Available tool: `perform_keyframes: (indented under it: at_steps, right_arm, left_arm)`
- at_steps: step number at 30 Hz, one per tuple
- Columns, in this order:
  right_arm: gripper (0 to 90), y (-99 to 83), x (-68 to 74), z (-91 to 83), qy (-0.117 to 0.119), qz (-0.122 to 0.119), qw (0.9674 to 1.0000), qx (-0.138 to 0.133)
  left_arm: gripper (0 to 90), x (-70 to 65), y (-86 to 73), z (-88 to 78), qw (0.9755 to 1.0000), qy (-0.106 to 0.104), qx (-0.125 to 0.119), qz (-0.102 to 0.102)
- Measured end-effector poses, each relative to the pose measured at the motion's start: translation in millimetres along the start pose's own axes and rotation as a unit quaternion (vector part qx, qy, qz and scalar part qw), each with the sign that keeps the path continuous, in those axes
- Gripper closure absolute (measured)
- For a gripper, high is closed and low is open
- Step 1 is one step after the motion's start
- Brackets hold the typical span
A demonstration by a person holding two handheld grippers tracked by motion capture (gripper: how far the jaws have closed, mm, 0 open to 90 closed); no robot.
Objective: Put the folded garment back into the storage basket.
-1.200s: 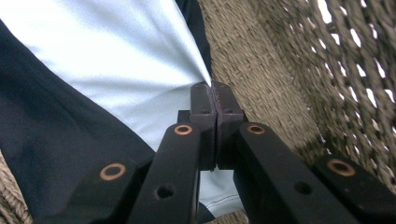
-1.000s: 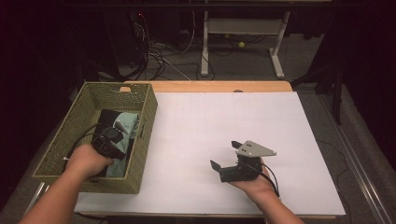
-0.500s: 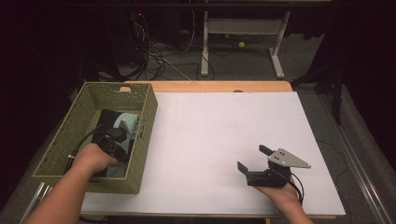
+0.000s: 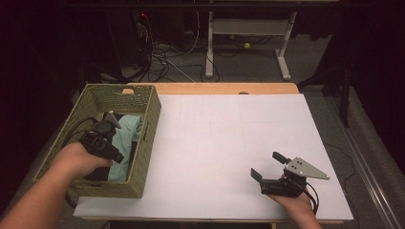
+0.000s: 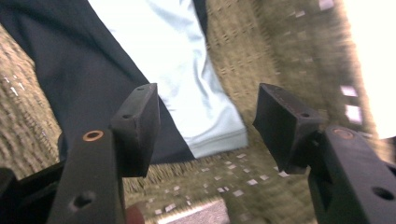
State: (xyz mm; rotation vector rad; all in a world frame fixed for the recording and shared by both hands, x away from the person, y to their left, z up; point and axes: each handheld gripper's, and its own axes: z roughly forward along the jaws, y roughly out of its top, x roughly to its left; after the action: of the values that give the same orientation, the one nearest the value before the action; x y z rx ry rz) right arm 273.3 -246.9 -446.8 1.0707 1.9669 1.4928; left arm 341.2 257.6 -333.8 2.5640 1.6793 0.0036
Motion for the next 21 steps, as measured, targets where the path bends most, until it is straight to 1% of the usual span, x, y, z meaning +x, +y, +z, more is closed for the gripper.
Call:
perform_keyframes:
  at_steps: [1, 2, 3, 5, 7, 11, 12, 16, 18, 20, 21]
  right_arm:
    - [0.0, 0.1, -0.8, -0.1, 0.0, 0.0, 1.0, -0.001]
    - [0.0, 0.1, -1.3, -0.4, 0.0, 0.004, 1.0, -0.001]
    - [0.0, 0.1, -1.7, -0.3, -0.001, 0.006, 1.0, 0.0]
    - [0.0, 0.1, -2.4, -0.5, -0.003, 0.005, 1.0, -0.001]
    - [0.0, 0.3, -2.8, -0.9, -0.004, 0.005, 1.0, -0.002]
    - [0.0, -0.5, -4.2, -0.3, -0.006, 0.005, 1.0, 0.001]
    - [0.0, -0.5, -4.5, -0.4, -0.006, 0.005, 1.0, 0.001]
    - [0.0, -1.1, -5.5, -2.3, -0.008, 0.006, 0.9999, 0.001]
    - [0.0, -1.3, -6.1, -2.8, -0.009, 0.005, 0.9999, 0.001]
    - [0.0, -1.3, -7.6, -3.1, -0.01, 0.007, 0.9999, 0.002]
    - [0.0, -1.3, -8.1, -3.1, -0.011, 0.006, 0.9999, 0.001]
  left_arm:
    - [35.7, -3.4, 0.8, -4.4, 1.0, -0.003, 0.001, 0.004]
    - [30.7, -7.3, 1.7, -8.4, 1.0, -0.003, 0.001, 0.008]
    - [29.3, -12.6, 3.3, -13.2, 0.9999, -0.002, 0.0, 0.014]
    - [24.8, -20.6, 6.1, -18.6, 0.9997, -0.001, -0.006, 0.022]
    - [20.0, -31.5, 10.7, -22.2, 0.9995, -0.005, -0.013, 0.029]
    - [12.0, -49.7, 19.9, -19.4, 0.9988, -0.001, -0.011, 0.049]
    - [11.8, -55.6, 23.5, -17.9, 0.9985, -0.005, -0.014, 0.053]
    - [1.3, -75.5, 35.9, -13.0, 0.9975, -0.011, -0.017, 0.068]
    - [0.0, -83.0, 41.3, -10.9, 0.9969, -0.013, -0.014, 0.076]
    - [0.0, -91.2, 47.0, -8.7, 0.9962, -0.015, -0.019, 0.084]
    - [0.0, -94.4, 49.8, -7.6, 0.9959, -0.02, -0.022, 0.086]
